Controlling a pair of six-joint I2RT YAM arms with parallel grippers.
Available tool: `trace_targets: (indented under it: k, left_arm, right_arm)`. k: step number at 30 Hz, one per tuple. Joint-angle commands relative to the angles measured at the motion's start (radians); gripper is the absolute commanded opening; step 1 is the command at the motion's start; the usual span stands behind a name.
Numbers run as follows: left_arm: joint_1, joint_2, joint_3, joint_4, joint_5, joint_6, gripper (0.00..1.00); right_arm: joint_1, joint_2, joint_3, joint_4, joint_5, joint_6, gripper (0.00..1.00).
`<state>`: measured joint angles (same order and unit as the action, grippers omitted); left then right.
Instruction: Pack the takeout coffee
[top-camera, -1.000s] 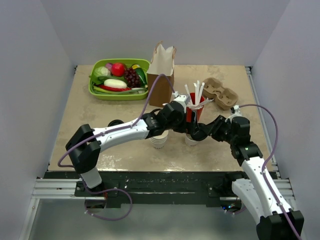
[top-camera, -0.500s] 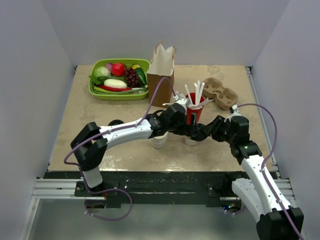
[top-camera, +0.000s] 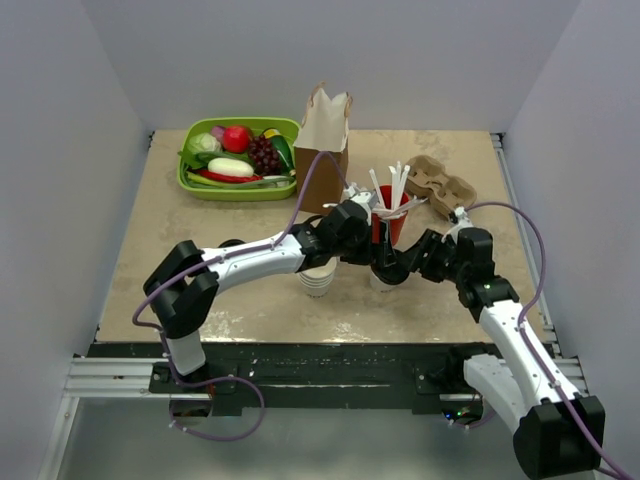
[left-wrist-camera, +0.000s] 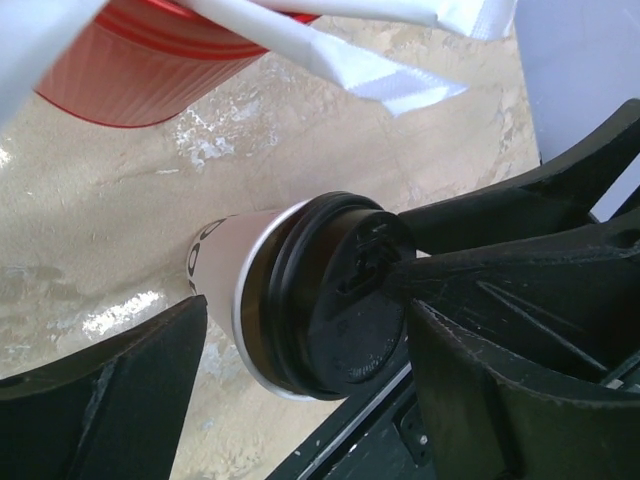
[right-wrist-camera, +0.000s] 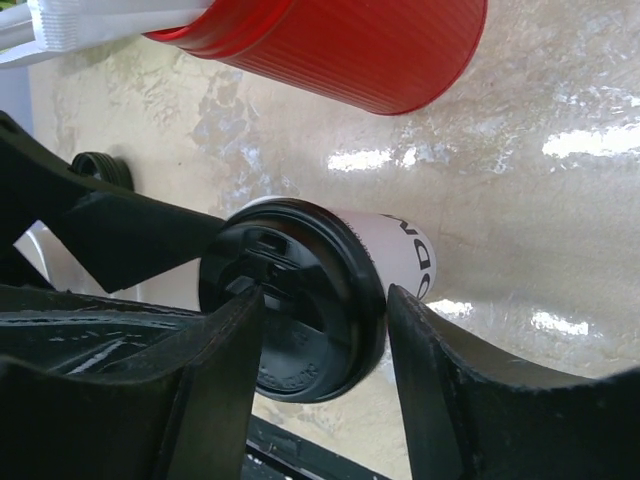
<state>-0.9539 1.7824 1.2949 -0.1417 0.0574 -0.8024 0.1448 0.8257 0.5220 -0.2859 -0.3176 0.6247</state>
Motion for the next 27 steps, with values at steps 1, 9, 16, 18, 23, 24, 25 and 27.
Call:
trace_targets:
  k: [1,9,16,18,23,24,25,27]
  left_arm:
    - [0.001,0.017,0.014,0.027,0.021,-0.011,0.82]
    - [0.001,0.035,0.021,0.010,0.033,-0.006,0.65]
    - [0.003,0.037,0.029,-0.013,0.019,-0.006,0.53]
    - [0.003,0.035,0.029,-0.015,0.021,-0.009,0.52]
    - [0.006,0.023,0.012,-0.013,0.028,-0.012,0.50]
    - [0.007,0.020,0.004,-0.009,0.033,-0.014,0.50]
    - [0.009,0.015,0.001,-0.007,0.038,-0.015,0.50]
    - [0.012,0.012,-0.008,-0.002,0.051,-0.020,0.54]
  right_arm:
    - [-0.004,0.001,0.012,0.062,-0.038,-0.028,0.57]
    - [-0.004,0.024,0.003,0.106,-0.058,0.004,0.53]
    - [-0.002,0.024,0.013,0.110,-0.067,0.004,0.52]
    - [-0.002,0.021,0.021,0.091,-0.063,0.000,0.52]
    - [-0.002,0.004,0.023,0.067,-0.075,-0.020,0.52]
    - [-0.002,0.004,0.021,0.065,-0.081,-0.020,0.52]
    - [-0.002,0.009,0.021,0.064,-0.098,-0.020,0.52]
    - [-0.004,0.016,0.019,0.063,-0.115,-0.016,0.52]
